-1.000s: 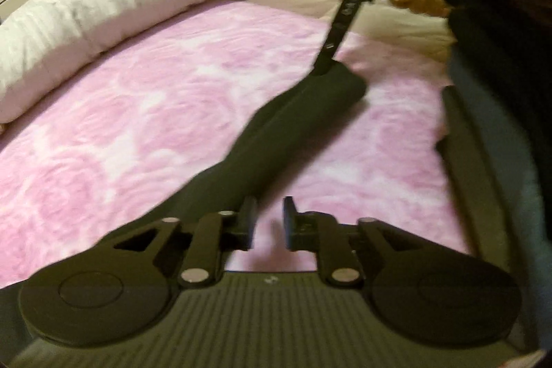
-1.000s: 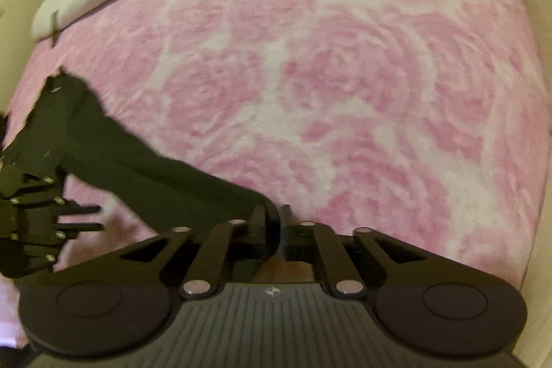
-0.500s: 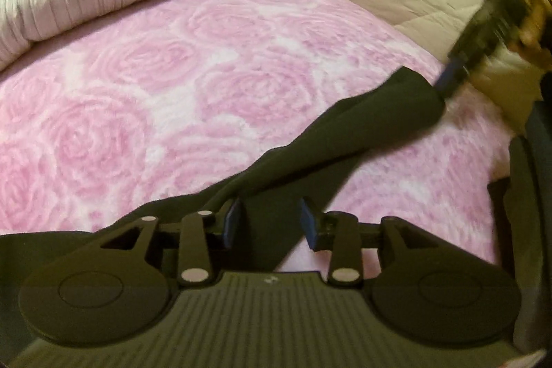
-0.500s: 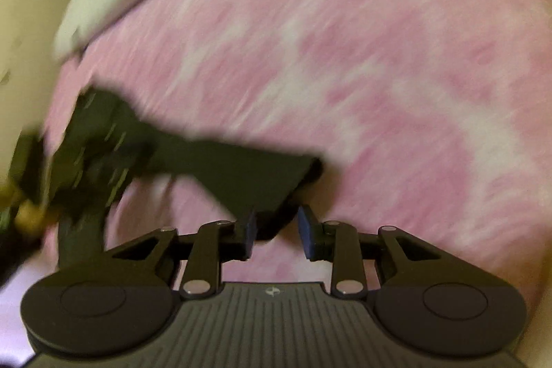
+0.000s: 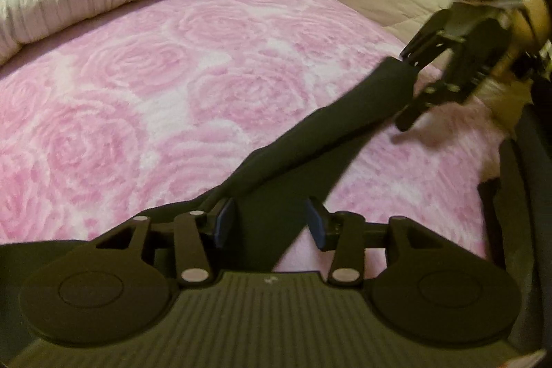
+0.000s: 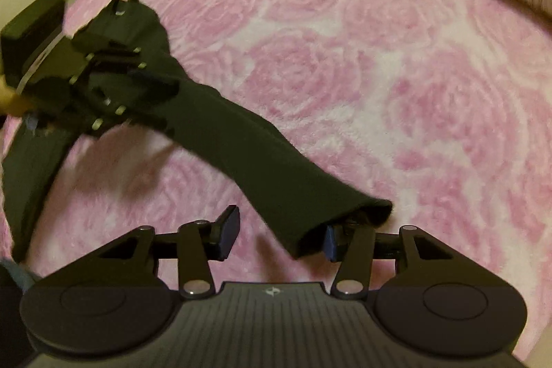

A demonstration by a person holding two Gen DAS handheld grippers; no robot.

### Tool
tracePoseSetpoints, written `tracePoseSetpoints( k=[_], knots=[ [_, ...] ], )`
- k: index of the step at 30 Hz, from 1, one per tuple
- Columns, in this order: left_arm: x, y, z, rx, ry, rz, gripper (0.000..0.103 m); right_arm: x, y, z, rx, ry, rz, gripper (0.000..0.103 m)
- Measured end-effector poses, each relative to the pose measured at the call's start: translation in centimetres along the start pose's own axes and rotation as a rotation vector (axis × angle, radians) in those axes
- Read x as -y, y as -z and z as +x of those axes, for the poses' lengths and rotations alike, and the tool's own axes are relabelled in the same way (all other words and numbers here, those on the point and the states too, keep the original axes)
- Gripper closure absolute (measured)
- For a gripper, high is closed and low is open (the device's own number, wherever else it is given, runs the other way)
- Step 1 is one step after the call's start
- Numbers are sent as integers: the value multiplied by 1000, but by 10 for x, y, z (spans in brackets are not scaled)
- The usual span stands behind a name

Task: Fold clothes

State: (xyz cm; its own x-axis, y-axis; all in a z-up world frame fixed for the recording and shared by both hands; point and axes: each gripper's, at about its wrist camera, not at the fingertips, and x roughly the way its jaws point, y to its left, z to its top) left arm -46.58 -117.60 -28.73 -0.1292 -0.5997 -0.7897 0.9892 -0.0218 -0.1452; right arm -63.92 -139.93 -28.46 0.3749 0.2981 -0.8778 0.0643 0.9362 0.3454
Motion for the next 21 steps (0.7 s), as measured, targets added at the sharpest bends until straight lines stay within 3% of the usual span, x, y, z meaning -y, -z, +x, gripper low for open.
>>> tracePoseSetpoints(
  k=[2, 9, 13, 17, 18, 21],
  knots=[
    [4, 1, -5, -1, -4, 36, 59, 9, -3, 7, -51, -71, 92, 95],
    [19, 16, -32, -10, -3, 154, 51, 38, 8, -17, -184, -323, 358, 99],
    [32, 28, -35, -44, 5, 219, 42, 38, 19, -7, -290, -266, 359, 102],
    [43, 44, -26, -95, 24, 247, 42, 38, 30, 1, -393, -210, 359, 101],
    [45, 47, -24, -106, 34, 243, 42, 37, 31, 2, -384, -202, 364, 100],
    [50, 54, -16, -140, 58, 236, 42, 36, 33, 2, -368, -131, 363, 85]
  ],
)
